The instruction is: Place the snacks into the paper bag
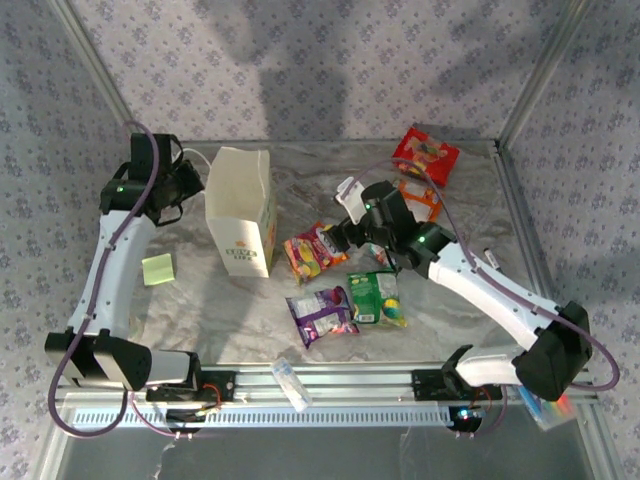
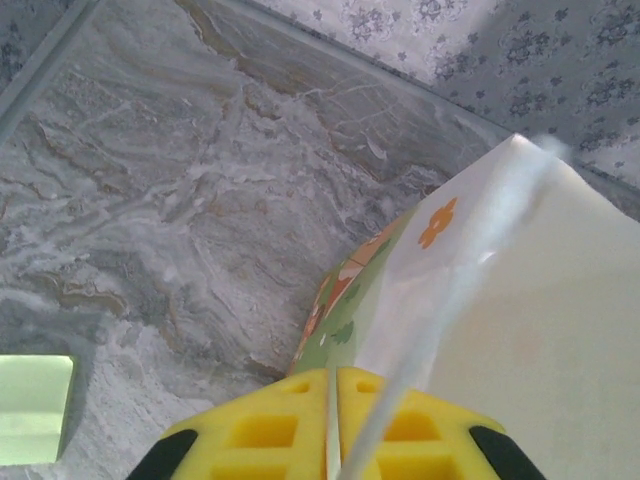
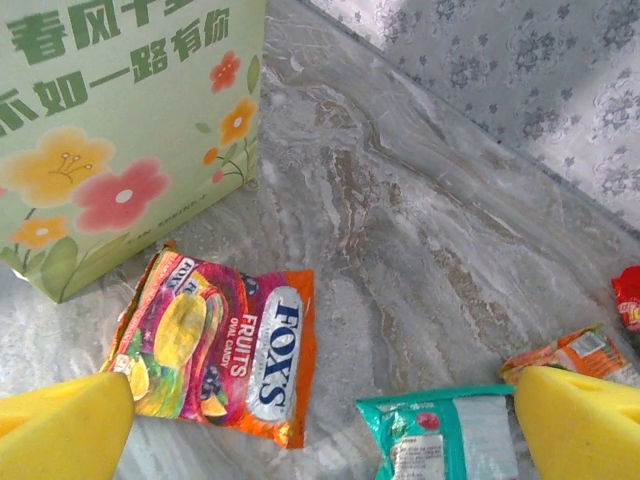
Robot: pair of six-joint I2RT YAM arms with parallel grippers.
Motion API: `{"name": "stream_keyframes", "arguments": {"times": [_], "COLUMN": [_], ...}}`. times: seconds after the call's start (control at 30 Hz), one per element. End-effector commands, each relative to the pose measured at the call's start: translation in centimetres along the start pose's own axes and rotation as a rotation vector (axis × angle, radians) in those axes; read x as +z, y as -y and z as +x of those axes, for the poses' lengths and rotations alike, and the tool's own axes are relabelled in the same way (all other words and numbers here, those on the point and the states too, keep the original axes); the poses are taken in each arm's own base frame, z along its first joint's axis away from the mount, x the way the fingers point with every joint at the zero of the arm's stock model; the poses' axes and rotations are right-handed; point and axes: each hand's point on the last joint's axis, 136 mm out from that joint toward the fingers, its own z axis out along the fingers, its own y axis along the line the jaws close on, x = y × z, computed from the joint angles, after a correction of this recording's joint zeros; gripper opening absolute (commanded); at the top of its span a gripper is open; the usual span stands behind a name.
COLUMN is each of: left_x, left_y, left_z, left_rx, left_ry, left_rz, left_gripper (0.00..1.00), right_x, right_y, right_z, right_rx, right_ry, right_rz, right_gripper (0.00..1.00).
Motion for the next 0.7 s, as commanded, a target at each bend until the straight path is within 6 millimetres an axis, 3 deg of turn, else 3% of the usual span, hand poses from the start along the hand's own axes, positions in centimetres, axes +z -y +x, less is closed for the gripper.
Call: {"name": "stream_keyframes", "arguments": {"times": [0.0, 0.17, 0.2, 0.4, 0.53, 0.67], "left_x": [0.1, 0.5, 0.5, -0.1, -0.4, -0.3], "left_y": [0.2, 0.1, 0.1, 0.0, 0.0, 0.1], "left_z": [-0.3, 0.2, 0.2, 0.2, 0.4, 0.8], "left_rx": [0.002, -0.002, -0.003, -0.006, -0.003, 0.000], "left_ry": [0.014, -0.005, -0.005, 0.006, 0.007, -0.008], "left_rz": [0.020, 0.015, 0.016, 0.022, 0.030, 0.036], "left_gripper": [0.06, 0.00, 0.00, 0.00, 0.00, 0.00], "right_x": [-1.5, -2.2, -1.9, -1.9, -2.4, -2.4], "right_y": [-0.7, -2.3, -3.0, -7.6, -10.0, -10.1], "right_z": [0.3, 2.8, 4.6, 8.1, 10.4, 12.9], "right_rx": [0.076, 0.166, 0.196, 0.325, 0.250, 0.179], "right_ry": [-0.068, -0.154, -0.201, -0.312, -0.402, -0.500], "right_rz": [-0.062, -0.132, -0.153, -0.362, -0.437, -0.368], "right_gripper": [1.00, 1.00, 1.00, 0.99, 1.00, 1.00]}}
